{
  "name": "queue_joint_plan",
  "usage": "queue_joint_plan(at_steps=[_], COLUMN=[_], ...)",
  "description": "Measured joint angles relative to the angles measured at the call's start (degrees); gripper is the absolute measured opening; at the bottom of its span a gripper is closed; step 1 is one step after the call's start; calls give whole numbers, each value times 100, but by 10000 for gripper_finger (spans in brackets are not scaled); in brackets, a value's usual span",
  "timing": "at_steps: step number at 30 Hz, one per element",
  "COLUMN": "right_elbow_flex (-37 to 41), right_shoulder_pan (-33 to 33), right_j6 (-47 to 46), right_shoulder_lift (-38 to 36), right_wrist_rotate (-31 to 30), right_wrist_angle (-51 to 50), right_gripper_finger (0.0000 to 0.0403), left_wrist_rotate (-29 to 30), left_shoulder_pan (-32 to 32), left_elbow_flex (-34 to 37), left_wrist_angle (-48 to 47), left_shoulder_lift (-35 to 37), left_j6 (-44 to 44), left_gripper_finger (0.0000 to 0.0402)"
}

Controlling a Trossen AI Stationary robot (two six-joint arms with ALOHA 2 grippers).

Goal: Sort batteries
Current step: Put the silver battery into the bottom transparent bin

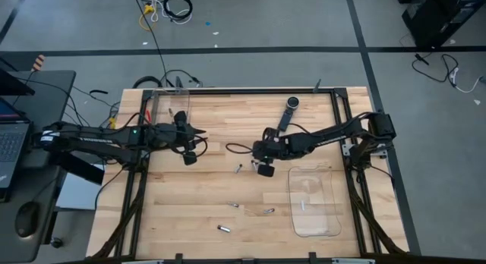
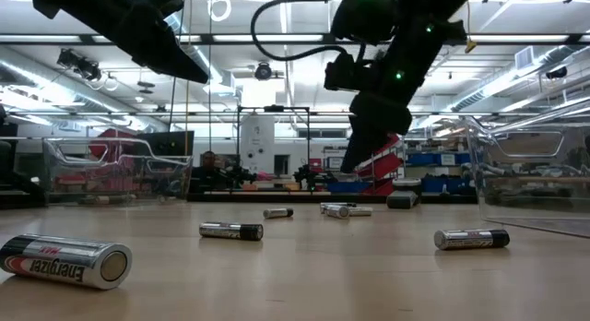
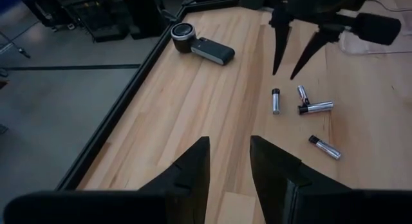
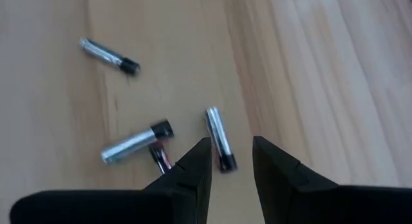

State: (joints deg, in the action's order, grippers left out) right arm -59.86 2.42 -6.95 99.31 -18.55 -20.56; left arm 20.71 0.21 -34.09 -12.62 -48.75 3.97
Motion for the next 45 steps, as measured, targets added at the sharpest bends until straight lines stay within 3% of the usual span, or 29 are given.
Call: queue_joint_plan(at_steps=[10,19,32,39,45], right_elbow_flex=[530,512,436,438,440], right_shoulder_pan=[-22,-206,-242,-309,-393], right_j6=[116,248,235,198,194], right_shoulder_lift=[0,227,895,872,874], right_wrist_rotate=[-108,-87,49,244,536], right_wrist_angle=[1133,1242,1347,1329,1317], right_gripper_finger=[122,154,155,137,82], left_wrist_rotate=[4,7,14,13,13], left_shoulder_pan=[0,0,15,15,15], left_elbow_flex=[0,0,0,0,178], left_wrist_angle=[114,331,469,462,701], left_shoulder_lift=[0,-2,-2,-2,-2], left_j6=[10,59,79,76,76], left_gripper_finger=[111,111,111,111,111])
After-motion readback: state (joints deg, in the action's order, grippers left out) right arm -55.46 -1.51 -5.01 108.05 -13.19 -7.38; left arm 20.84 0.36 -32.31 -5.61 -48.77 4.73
